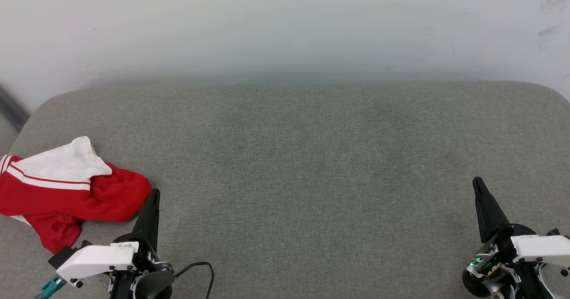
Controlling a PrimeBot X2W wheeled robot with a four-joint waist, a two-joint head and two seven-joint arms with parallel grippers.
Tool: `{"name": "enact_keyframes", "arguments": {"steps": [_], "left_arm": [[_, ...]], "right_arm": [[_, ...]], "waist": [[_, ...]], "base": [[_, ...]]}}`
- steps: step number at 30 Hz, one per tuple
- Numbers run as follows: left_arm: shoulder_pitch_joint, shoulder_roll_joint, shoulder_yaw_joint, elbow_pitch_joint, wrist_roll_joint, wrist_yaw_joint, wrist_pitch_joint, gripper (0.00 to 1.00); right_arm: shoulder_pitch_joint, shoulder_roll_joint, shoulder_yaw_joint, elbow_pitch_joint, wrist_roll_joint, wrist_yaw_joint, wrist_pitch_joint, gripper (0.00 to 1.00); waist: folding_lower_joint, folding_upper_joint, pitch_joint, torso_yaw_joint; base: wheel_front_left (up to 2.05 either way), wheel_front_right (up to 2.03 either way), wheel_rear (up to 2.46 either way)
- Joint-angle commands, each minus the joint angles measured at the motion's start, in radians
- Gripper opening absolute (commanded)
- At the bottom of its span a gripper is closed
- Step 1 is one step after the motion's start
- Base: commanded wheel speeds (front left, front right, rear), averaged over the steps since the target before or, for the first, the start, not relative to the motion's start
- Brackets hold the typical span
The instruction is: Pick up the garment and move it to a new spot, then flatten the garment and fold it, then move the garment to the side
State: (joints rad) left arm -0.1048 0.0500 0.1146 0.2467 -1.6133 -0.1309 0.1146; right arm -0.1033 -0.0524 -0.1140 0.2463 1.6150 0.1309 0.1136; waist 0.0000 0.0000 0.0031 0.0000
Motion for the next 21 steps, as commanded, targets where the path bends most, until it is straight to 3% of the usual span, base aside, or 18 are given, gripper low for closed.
{"name": "enact_keyframes", "arguments": {"steps": [1,5,6,21], "left_arm": [[-0.008,-0.002,0.002,-0.004,0.001,-0.002,0.002,0.00],[-0.008,-0.002,0.002,-0.004,0.001,-0.002,0.002,0.00],[0.001,0.000,0.000,0.002,0.000,0.000,0.000,1.00],[-0.002,-0.001,-0.069,-0.021,0.026,0.000,-0.063,1.00]], "right_arm": [[-0.012,0.004,0.001,0.001,-0.004,0.000,-0.001,0.00],[-0.013,0.004,0.001,0.001,-0.004,0.000,-0.001,0.00],[0.001,0.000,0.000,0.001,0.000,0.000,0.000,1.00],[0.028,-0.008,0.036,-0.027,-0.059,0.000,-0.061,1.00]], "waist": [[0.0000,0.0000,0.000,0.000],[0.0000,0.0000,0.000,0.000],[0.0000,0.0000,0.000,0.000],[0.0000,0.0000,-0.003,-0.003]], "base": [[0.00,0.00,0.00],[0.00,0.00,0.00],[0.00,0.00,0.00],[0.00,0.00,0.00]]}}
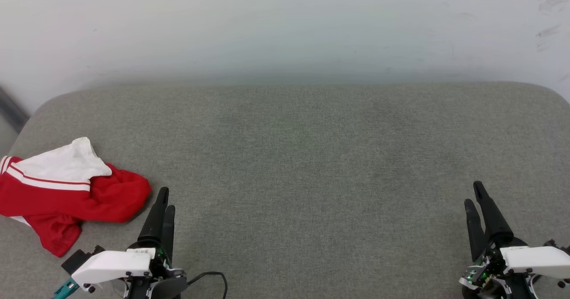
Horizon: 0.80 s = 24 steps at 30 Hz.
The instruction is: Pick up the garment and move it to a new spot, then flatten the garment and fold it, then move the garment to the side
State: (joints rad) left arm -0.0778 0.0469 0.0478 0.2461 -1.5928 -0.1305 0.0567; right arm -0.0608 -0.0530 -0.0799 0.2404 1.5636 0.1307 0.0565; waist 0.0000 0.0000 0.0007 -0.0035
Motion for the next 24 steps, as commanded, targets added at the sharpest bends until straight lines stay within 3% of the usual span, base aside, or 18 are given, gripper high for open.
{"name": "enact_keyframes", "arguments": {"steps": [1,24], "left_arm": [[-0.029,0.002,-0.005,-0.026,0.015,0.000,-0.010,1.00],[-0.017,0.003,-0.075,-0.123,0.378,0.000,-0.104,1.00]], "right_arm": [[-0.014,-0.010,0.007,-0.024,-0.019,0.000,-0.009,1.00],[0.012,-0.021,0.055,-0.119,-0.491,0.000,-0.104,1.00]], "waist": [[0.0000,0.0000,0.000,0.000],[0.0000,0.0000,-0.010,-0.006]], "base": [[0.00,0.00,0.00],[0.00,0.00,0.00]]}}
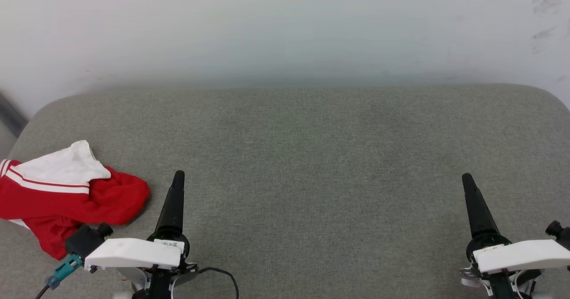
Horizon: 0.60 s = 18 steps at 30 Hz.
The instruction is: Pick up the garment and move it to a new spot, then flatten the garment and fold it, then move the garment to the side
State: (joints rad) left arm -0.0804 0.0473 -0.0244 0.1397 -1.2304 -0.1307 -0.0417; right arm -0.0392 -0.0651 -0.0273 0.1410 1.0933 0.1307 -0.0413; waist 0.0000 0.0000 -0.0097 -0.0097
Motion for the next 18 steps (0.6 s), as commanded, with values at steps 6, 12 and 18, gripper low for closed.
{"name": "enact_keyframes", "arguments": {"steps": [6,12,18], "left_arm": [[-0.017,0.003,-0.012,-0.006,0.143,0.000,-0.027,1.00],[-0.021,0.003,-0.025,0.020,0.321,0.000,-0.053,1.00],[-0.024,0.006,-0.030,0.046,0.456,0.000,-0.071,1.00]], "right_arm": [[0.000,-0.013,0.013,-0.021,-0.152,0.000,-0.027,1.00],[0.003,-0.020,0.024,0.001,-0.317,0.000,-0.053,1.00],[-0.004,-0.019,0.023,0.014,-0.425,0.000,-0.061,1.00]], "waist": [[0.0000,0.0000,-0.003,-0.001],[0.0000,0.0000,-0.004,0.000],[0.0000,0.0000,-0.004,-0.001]], "base": [[0.00,0.00,0.00],[0.00,0.00,0.00],[0.00,0.00,0.00]]}}
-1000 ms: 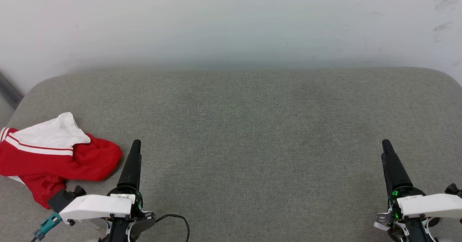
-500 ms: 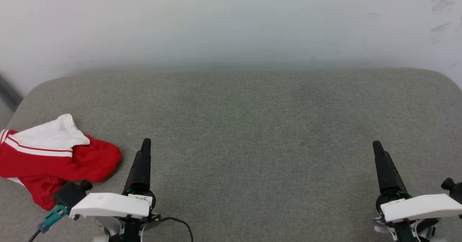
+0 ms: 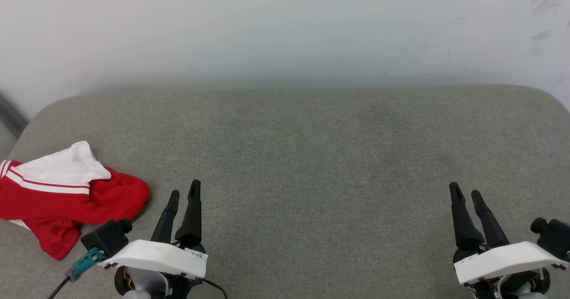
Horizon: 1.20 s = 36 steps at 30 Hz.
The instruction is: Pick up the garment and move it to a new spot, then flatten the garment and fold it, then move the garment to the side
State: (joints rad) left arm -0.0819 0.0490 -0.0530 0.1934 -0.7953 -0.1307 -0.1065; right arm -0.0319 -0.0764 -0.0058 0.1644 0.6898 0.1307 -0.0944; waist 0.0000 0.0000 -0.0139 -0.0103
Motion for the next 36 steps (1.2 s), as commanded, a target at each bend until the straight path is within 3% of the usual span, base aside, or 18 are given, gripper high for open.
{"name": "enact_keyframes", "arguments": {"steps": [1,17,36], "left_arm": [[-0.024,0.004,0.000,-0.004,0.040,0.000,-0.009,1.00],[-0.031,0.007,0.002,0.014,0.303,0.012,-0.053,1.00],[-0.020,0.018,-0.014,0.030,0.505,0.021,-0.095,1.00]], "right_arm": [[-0.013,-0.007,0.002,-0.008,-0.038,0.000,-0.008,1.00],[-0.013,0.000,0.007,-0.015,-0.281,0.000,-0.030,1.00],[0.008,0.016,-0.004,-0.041,-0.487,0.000,-0.033,1.00]], "waist": [[0.0000,0.0000,0.001,0.000],[0.0000,0.0000,0.007,-0.003],[0.0000,0.0000,0.002,0.002]], "base": [[0.00,0.00,0.00],[0.00,0.00,0.00],[0.00,0.00,0.00]]}}
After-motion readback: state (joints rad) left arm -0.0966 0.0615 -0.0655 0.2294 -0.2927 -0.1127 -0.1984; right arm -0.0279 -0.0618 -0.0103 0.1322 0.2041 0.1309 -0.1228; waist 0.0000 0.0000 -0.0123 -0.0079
